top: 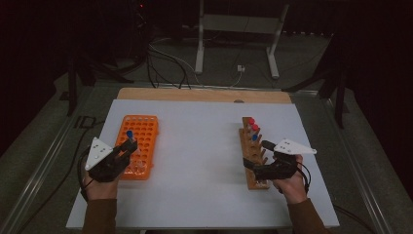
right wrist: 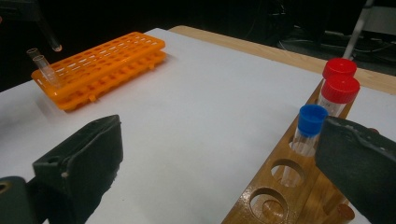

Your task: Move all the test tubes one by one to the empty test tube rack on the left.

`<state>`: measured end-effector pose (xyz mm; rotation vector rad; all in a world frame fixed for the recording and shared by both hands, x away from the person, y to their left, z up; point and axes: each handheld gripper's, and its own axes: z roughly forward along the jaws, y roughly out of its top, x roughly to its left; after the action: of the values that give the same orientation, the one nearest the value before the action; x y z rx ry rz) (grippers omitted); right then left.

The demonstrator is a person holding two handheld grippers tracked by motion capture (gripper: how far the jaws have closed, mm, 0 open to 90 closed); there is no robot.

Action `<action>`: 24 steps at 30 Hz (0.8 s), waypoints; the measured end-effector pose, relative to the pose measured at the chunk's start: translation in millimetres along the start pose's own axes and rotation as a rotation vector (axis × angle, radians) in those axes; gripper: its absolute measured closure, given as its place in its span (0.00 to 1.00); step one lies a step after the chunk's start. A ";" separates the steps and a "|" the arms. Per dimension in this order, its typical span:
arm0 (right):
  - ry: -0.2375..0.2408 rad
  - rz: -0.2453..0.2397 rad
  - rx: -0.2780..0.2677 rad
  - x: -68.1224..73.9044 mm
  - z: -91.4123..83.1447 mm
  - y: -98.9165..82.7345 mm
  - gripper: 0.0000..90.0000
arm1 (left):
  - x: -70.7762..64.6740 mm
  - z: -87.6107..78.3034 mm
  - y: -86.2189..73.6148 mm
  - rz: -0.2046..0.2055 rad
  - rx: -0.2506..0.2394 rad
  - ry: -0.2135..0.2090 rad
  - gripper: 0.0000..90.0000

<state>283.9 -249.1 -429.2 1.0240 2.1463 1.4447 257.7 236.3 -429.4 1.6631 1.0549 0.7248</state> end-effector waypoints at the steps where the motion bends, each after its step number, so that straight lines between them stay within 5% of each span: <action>1: 0.000 -0.001 0.000 0.0 -0.1 0.0 0.01 | 1.8 -1.2 -2.1 -0.005 0.002 0.005 0.86; 19: -0.005 0.005 -0.007 -2.5 -3.7 -0.2 0.01 | 19.5 -19.4 -39.3 -0.052 0.101 0.040 0.86; 24: -0.004 0.003 -0.006 -1.7 -3.0 -0.2 0.01 | 17.0 -17.0 -47.2 -0.027 0.154 0.031 0.86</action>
<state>283.0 -252.3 -428.3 1.0277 2.1370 1.4492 236.7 264.6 -468.9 1.7693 1.1782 0.6671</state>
